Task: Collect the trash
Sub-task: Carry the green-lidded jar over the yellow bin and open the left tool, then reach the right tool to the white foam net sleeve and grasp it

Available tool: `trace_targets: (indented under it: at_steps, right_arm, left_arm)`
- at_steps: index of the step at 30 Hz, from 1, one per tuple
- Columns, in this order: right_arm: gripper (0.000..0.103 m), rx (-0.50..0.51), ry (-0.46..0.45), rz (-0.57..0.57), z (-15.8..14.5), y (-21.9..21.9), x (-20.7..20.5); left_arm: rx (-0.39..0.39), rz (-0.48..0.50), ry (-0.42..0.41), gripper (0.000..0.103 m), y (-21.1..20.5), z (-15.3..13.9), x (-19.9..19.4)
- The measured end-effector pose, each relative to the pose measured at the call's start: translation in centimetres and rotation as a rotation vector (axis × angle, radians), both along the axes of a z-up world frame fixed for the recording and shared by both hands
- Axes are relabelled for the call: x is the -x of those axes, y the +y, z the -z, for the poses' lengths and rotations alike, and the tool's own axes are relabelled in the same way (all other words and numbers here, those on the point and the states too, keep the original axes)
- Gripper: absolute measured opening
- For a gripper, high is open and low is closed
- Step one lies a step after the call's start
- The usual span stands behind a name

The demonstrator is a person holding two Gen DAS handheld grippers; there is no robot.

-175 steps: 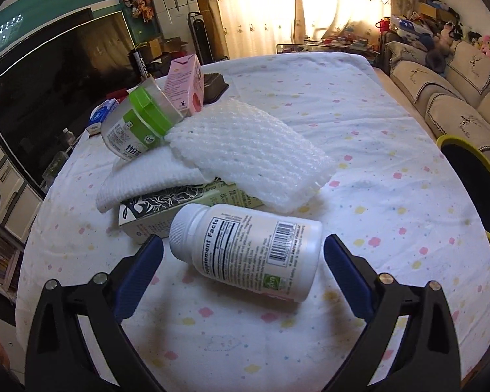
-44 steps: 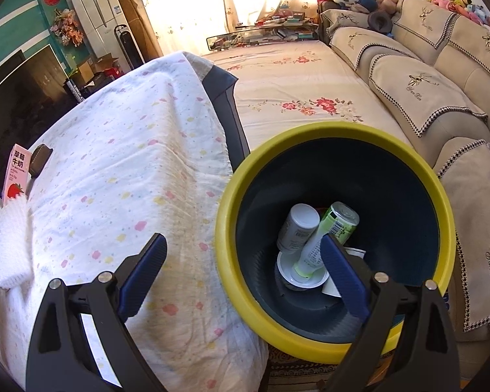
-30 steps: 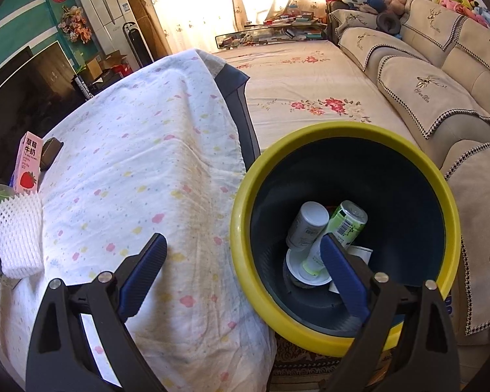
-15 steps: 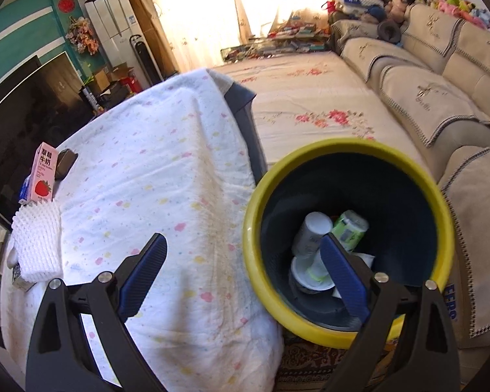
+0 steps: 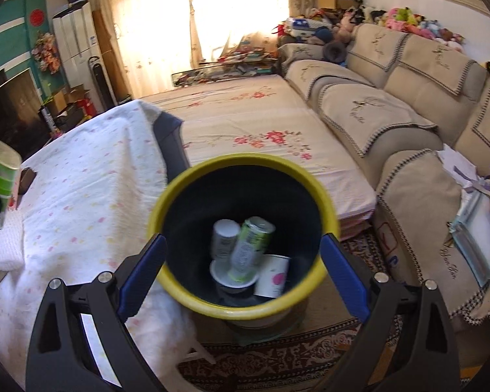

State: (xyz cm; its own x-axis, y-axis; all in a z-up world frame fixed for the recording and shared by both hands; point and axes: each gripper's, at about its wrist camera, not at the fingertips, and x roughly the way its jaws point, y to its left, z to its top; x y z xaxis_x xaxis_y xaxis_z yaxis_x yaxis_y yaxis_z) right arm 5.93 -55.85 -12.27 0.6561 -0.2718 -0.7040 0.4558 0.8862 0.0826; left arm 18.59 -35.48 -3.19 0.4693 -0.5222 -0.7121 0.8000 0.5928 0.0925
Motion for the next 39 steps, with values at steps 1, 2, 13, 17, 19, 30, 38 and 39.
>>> trace_targets:
  at_steps: [1, 2, 13, 17, 19, 30, 38, 39]
  right_arm:
    - [0.09, -0.003, -0.002, 0.015, 0.0, -0.7, 0.6]
    - [0.09, -0.004, -0.002, 0.026, 0.0, -1.1, 1.1]
    - [0.09, -0.014, 0.02, 0.121, 1.0, -5.6, 4.1]
    - [0.09, -0.025, 0.027, 0.142, 1.3, -6.5, 4.5]
    - [0.09, -0.029, 0.034, 0.145, 1.5, -6.7, 4.6]
    - [0.09, -0.043, 0.044, 0.126, 1.9, -5.6, 3.8]
    - [0.09, -0.044, 0.059, 0.044, 2.1, -2.3, 1.4]
    - [0.09, -0.044, 0.06, 0.029, 2.1, -1.7, 1.0]
  left_arm:
    - [-0.006, 0.015, 0.003, 0.052, -1.7, 0.4, 0.0]
    - [-0.011, 0.033, 0.01, 0.052, -3.4, 0.8, 0.1]
    - [-0.155, 0.135, 0.116, 0.052, -17.9, 7.9, -2.2]
    - [-0.204, 0.133, 0.144, 0.053, -20.7, 10.3, -3.0]
    - [-0.225, 0.13, 0.154, 0.052, -21.6, 11.2, -3.3]
    - [-0.157, 0.079, 0.122, 0.057, -19.1, 9.3, -3.6]
    - [-0.019, -0.048, 0.052, 0.068, -7.5, 3.8, -2.0]
    - [-0.004, -0.07, 0.048, 0.07, -5.8, 3.2, -1.9]
